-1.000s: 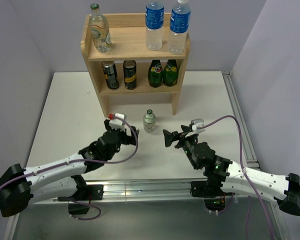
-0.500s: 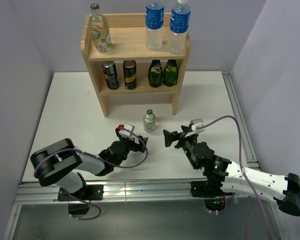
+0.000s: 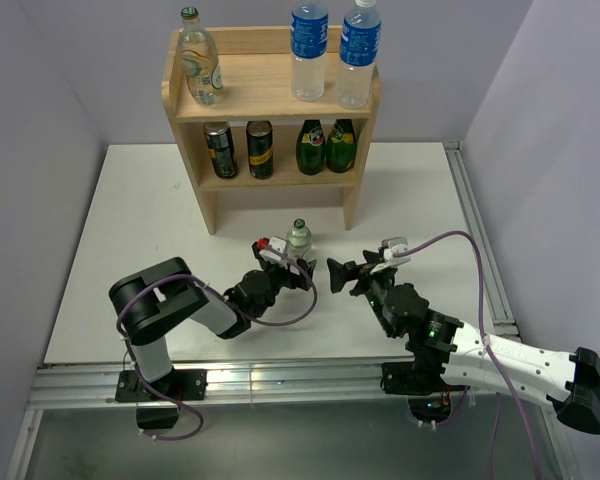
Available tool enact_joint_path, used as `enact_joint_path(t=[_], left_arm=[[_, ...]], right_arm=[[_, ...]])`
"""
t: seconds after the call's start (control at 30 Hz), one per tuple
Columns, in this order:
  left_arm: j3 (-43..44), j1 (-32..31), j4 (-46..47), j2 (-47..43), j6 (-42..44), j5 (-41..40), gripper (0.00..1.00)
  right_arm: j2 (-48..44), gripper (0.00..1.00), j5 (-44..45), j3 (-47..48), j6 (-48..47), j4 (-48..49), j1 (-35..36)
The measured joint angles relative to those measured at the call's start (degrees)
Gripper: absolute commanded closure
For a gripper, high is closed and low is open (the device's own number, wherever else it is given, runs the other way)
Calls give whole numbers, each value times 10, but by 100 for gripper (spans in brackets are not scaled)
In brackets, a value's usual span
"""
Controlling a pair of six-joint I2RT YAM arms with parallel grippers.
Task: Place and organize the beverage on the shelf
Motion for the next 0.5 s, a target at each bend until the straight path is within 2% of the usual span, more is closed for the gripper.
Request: enact_joint_path(t=[0.5], left_arm=[[117,62,-5,99,16,51,1]], right_arm=[[-4,0,-10,-1,3,0,-7]])
